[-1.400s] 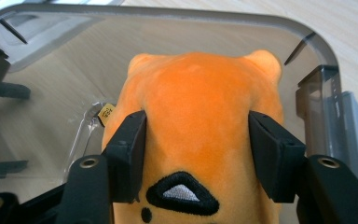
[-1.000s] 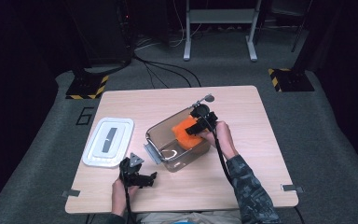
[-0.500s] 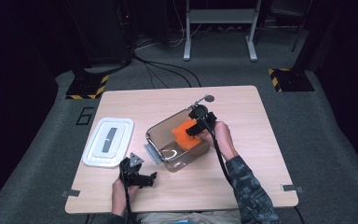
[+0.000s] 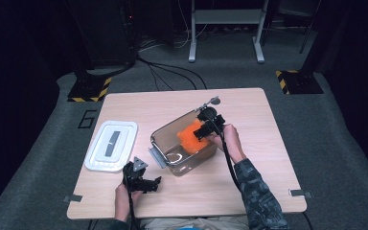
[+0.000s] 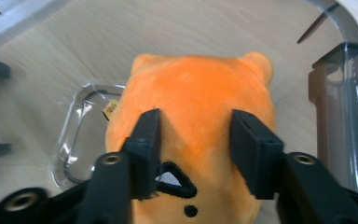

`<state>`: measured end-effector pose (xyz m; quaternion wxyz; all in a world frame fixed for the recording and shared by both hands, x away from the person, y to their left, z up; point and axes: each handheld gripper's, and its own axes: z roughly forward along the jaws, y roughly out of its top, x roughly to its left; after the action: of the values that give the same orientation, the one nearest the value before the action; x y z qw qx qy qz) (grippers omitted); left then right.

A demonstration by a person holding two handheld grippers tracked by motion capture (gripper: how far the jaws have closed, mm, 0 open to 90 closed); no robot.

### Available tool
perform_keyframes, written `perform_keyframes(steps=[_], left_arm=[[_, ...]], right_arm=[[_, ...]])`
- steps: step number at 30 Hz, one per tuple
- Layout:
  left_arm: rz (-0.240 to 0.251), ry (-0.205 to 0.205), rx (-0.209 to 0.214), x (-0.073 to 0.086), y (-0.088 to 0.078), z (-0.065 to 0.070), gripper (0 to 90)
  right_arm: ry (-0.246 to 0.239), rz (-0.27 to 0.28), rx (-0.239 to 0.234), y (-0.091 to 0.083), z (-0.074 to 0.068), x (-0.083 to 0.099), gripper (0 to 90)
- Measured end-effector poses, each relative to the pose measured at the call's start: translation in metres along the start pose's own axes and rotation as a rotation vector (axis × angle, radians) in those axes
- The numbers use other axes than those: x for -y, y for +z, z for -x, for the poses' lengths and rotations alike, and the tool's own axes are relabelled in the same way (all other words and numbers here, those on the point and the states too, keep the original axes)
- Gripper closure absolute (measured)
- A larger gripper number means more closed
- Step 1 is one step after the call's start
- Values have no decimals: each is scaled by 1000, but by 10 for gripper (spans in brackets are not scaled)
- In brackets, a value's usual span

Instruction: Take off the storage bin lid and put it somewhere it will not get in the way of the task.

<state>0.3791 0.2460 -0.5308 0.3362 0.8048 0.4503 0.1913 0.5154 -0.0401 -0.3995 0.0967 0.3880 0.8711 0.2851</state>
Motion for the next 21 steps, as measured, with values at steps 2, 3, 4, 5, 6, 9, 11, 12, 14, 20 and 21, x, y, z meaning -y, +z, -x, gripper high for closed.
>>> perform_keyframes(steps=[2,3,4,5,6,9,11,12,14,20,21], left_arm=[[-1,4,1,0,0,0,7],[0,5,1,0,0,0,7],[-4,3,4,0,0,0,7],[-5,1,3,0,0,0,7],[-4,3,3,0,0,0,7],[-4,6,4,0,0,-1,7],[-5,2,3,0,0,0,7],[-5,1,3,0,0,0,7],[-5,1,4,0,0,0,7],[3,-9,2,0,0,0,7],[4,-7,2,0,0,0,7]], right_arm=[[-10,37,1,-3,0,0,412],[-9,47,5,-6,0,0,373],[-5,54,4,-9,0,0,340],[-3,64,0,-13,0,1,316],[-6,86,3,-16,1,1,289],[-1,122,6,-26,3,4,209],[-2,146,9,-32,5,6,159],[-1,160,12,-35,5,8,148],[-11,183,17,-42,7,12,138],[1,239,57,-58,14,29,45],[-1,246,60,-61,16,32,29]])
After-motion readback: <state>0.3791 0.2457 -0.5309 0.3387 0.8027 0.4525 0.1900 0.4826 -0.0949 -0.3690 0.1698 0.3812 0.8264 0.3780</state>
